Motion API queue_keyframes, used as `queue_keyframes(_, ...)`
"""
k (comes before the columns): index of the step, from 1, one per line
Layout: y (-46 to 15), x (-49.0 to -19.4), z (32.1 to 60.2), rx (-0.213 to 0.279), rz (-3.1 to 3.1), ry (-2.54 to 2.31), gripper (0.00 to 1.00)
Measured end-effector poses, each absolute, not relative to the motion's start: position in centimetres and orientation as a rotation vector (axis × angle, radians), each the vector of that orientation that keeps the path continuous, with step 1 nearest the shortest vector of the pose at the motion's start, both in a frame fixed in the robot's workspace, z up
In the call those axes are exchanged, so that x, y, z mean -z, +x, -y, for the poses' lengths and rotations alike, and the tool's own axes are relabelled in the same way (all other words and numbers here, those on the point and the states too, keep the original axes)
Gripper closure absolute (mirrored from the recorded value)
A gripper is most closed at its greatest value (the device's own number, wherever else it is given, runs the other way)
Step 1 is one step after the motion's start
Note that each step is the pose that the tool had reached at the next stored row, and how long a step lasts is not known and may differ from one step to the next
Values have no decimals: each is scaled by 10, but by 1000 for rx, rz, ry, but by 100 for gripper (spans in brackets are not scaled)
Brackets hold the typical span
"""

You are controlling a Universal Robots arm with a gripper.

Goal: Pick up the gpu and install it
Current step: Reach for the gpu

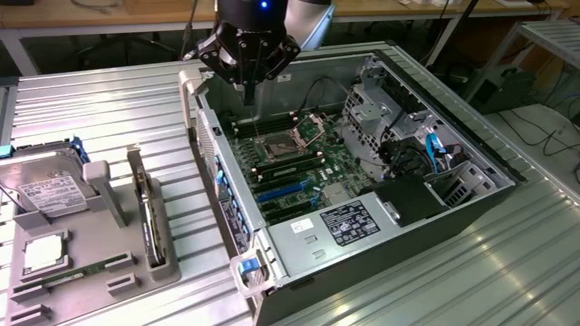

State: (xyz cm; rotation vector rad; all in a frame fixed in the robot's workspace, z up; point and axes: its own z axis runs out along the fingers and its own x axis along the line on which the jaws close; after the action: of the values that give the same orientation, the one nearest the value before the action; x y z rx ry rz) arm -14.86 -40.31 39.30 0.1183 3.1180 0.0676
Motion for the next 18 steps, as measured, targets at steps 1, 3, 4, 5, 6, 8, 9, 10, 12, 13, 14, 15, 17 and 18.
queue_keyframes(1, -149, -393, 403, -67, -3118, 118, 89)
queue_keyframes(3, -150, -393, 403, -67, -3119, 118, 89)
queue_keyframes(4, -150, -393, 403, -67, -3120, 118, 89)
queue_keyframes(5, -151, -393, 404, -67, -3120, 118, 89)
queue_keyframes(6, -151, -393, 404, -67, -3121, 119, 89)
queue_keyframes(8, -152, -393, 404, -67, -3122, 119, 89)
queue_keyframes(9, -152, -393, 405, -67, -3122, 119, 89)
queue_keyframes(10, -153, -393, 405, -67, -3122, 119, 89)
queue_keyframes(12, -154, -393, 405, -67, -3123, 119, 89)
queue_keyframes(13, -154, -393, 406, -67, -3124, 119, 89)
queue_keyframes(14, -154, -393, 406, -67, -3124, 119, 89)
queue_keyframes(15, -155, -393, 406, -67, -3124, 119, 89)
queue_keyframes(17, -156, -393, 407, -67, -3125, 119, 89)
queue_keyframes(18, -156, -393, 407, -67, -3126, 119, 89)
